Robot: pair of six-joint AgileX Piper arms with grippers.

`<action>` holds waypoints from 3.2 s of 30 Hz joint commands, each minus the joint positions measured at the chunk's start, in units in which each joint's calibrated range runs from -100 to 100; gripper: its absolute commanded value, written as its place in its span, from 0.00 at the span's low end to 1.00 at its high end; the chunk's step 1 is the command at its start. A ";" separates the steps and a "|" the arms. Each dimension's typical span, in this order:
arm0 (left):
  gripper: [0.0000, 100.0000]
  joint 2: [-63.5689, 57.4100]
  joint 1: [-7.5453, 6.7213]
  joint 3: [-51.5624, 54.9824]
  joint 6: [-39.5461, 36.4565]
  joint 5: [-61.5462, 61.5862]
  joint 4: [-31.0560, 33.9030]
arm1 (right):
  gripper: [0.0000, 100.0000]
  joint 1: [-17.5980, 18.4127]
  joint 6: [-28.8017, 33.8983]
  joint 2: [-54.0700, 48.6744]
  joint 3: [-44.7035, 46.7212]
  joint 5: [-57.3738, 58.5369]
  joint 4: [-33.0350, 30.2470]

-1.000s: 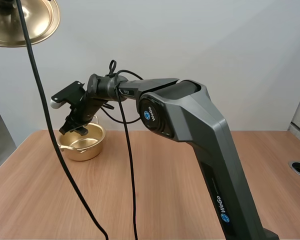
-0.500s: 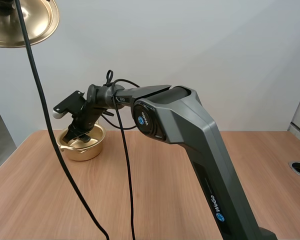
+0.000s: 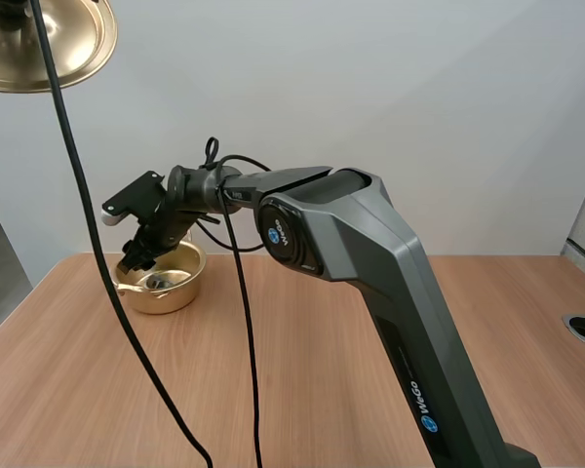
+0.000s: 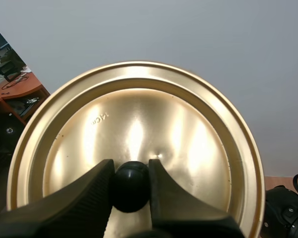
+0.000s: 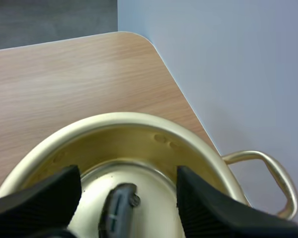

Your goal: Open the pot, put the car inside, and close it

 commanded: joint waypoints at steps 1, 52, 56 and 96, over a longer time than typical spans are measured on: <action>0.00 -0.01 -0.03 0.00 -0.01 0.02 -0.09 | 1.00 0.04 -0.09 -0.05 0.02 -1.25 -0.11; 0.00 36.34 -0.03 19.61 3.34 -13.18 -11.97 | 0.00 -27.01 8.63 -36.48 3.72 53.48 14.65; 0.00 39.45 -0.03 20.49 3.19 -13.16 -11.85 | 0.00 -27.01 8.73 -38.69 3.72 53.48 14.65; 0.00 51.69 -0.12 20.49 4.43 -30.70 -12.94 | 0.00 -27.01 11.17 -55.22 3.72 53.48 11.47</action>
